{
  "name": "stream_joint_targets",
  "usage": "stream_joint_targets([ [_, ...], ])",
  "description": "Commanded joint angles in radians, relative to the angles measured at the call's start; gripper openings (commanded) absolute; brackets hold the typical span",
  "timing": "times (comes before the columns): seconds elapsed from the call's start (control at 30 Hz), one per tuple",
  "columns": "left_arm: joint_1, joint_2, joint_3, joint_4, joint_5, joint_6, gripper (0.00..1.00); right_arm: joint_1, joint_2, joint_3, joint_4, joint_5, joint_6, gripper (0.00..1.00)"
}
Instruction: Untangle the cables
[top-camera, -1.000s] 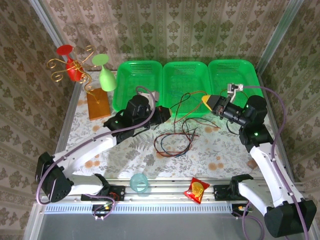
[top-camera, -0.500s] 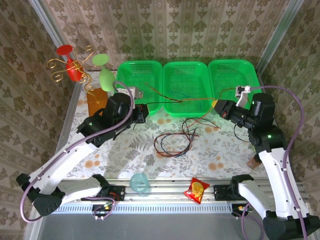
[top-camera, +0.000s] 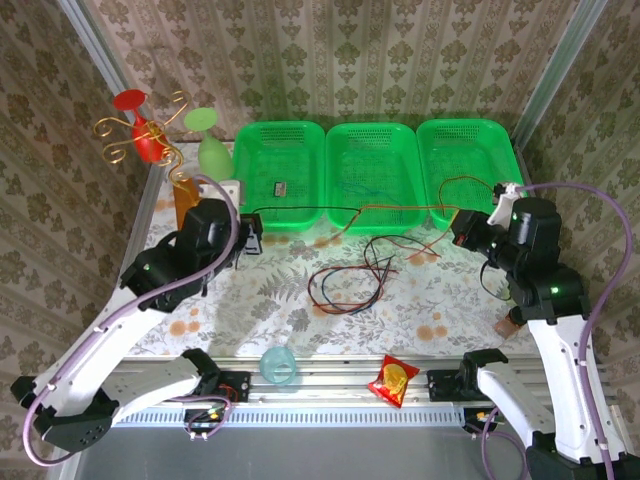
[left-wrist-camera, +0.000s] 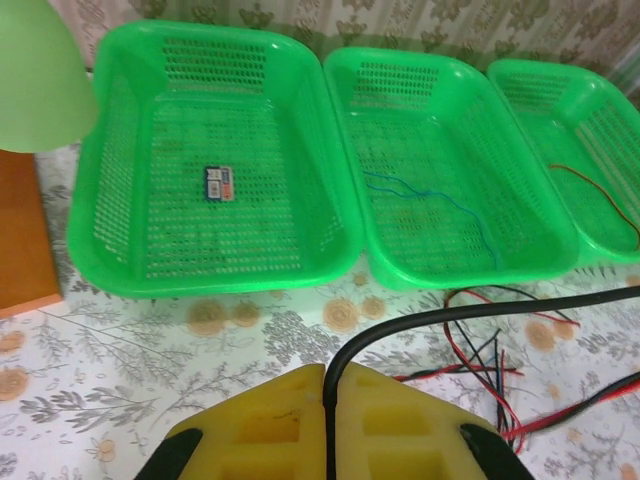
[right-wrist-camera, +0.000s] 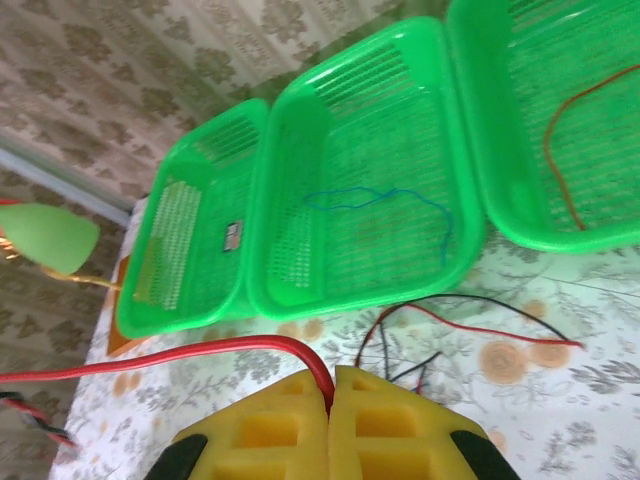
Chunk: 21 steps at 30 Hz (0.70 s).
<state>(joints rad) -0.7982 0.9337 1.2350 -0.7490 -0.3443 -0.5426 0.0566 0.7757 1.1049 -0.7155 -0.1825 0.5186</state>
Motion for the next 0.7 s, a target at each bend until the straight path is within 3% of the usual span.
stream_joint_targets([
  [0.0, 0.022, -0.08, -0.037, -0.014, -0.113, 0.014, 0.0, -0.011, -0.024, 0.022, -0.044, 0.201, -0.012, 0.0],
  [0.4, 0.059, -0.241, -0.071, -0.043, -0.269, -0.017, 0.0, -0.011, -0.122, -0.022, -0.034, 0.52, -0.008, 0.0],
  [0.67, 0.062, -0.355, -0.099, -0.043, -0.38, -0.028, 0.0, -0.011, -0.202, -0.074, 0.018, 0.665, -0.005, 0.0],
])
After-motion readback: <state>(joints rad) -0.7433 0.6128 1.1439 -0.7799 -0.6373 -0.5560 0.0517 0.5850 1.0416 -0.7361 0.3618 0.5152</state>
